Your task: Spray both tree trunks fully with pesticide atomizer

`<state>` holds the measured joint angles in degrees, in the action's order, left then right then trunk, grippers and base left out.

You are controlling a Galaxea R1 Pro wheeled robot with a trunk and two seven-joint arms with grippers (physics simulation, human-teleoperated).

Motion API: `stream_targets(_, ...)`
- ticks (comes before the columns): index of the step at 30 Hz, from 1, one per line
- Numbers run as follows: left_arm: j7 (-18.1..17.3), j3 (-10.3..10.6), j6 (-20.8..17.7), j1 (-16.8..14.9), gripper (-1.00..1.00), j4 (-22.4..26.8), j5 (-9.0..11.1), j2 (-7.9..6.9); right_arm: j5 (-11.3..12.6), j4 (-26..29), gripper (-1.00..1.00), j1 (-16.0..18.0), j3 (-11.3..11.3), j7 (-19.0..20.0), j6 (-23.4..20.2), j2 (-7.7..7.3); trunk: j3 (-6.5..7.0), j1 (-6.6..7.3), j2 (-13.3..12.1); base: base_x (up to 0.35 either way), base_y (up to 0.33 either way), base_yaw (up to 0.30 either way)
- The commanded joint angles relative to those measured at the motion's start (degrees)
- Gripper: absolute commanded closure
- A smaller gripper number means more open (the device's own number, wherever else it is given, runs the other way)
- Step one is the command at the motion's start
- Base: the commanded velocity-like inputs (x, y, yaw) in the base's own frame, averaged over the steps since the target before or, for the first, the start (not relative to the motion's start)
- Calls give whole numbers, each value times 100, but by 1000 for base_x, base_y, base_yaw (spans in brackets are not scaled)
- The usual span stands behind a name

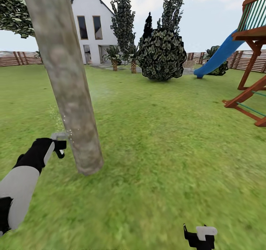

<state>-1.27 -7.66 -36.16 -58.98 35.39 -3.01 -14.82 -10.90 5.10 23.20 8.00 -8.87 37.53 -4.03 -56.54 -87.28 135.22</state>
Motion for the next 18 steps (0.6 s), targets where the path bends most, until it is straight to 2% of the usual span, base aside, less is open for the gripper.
stream_targets(1,-3,0,-51,-100,100,1,-16,36,0,0,-100,0,-1,0,0,-1,0,0,0,0,-1,1)
stream_targets(2,-7,1,-89,-260,100,2,-14,49,0,0,-100,0,-1,0,0,-1,0,0,0,0,0,0)
stream_targets(4,-16,1,-415,-656,100,3,-15,77,0,0,-100,0,1,0,0,0,0,0,0,0,0,0)
stream_targets(6,-21,7,-585,-742,100,3,-22,40,0,0,-100,0,0,-1,0,-1,0,0,0,0,0,0)
stream_targets(9,-24,77,-619,-699,100,-9,-38,-61,-4,0,-100,0,0,-1,0,-1,0,0,0,0,0,0)
stream_targets(11,-18,404,-659,-750,100,175,-24,10,-3,0,-100,0,3,0,0,-1,0,0,0,29,-21,0)
stream_targets(12,-9,514,-773,-773,100,592,-8,126,-1,0,-100,0,6,0,0,-1,0,0,0,179,-123,0)
stream_targets(14,-6,554,-1147,-784,100,792,-1,161,0,0,-100,0,8,0,0,-1,0,0,0,215,-155,0)
stream_targets(15,-5,558,-1289,-763,100,840,1,133,0,0,-100,0,8,1,0,-1,0,0,0,220,-190,0)
stream_targets(18,-13,538,-1328,-683,100,808,-51,58,0,0,-100,0,5,0,0,-1,0,0,0,119,-238,12)
